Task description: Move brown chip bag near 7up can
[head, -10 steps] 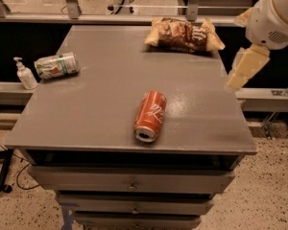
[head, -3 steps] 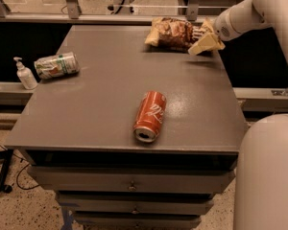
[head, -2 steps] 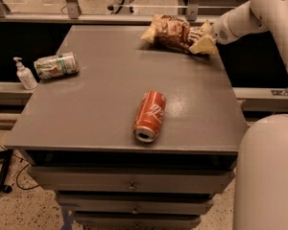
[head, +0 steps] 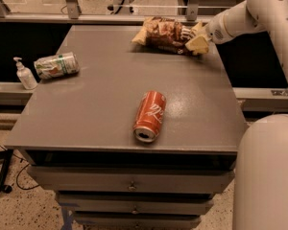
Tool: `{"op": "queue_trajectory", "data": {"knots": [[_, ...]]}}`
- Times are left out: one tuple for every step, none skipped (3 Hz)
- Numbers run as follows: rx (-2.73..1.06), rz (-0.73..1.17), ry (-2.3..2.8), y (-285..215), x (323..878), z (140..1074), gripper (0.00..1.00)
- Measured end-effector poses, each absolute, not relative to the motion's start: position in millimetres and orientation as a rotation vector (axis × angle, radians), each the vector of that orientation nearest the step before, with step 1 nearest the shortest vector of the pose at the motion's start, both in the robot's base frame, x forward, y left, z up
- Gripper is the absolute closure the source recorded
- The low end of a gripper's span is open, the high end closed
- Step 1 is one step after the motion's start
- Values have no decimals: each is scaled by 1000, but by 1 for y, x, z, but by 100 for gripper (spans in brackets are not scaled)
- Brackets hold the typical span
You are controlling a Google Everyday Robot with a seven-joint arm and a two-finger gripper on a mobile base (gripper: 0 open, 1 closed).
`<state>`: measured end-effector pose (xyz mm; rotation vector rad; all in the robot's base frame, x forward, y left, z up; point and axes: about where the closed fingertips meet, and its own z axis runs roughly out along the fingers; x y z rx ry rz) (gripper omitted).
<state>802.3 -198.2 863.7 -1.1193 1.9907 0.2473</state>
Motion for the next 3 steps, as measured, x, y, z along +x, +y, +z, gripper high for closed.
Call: {"op": "queue_trajectory", "data": {"knots": [[-1155,281,1912,-180,797,886,100],[-1177,278,1830,-164,790,917,100],[-1175,265,1749,-151,779,953,100]]}}
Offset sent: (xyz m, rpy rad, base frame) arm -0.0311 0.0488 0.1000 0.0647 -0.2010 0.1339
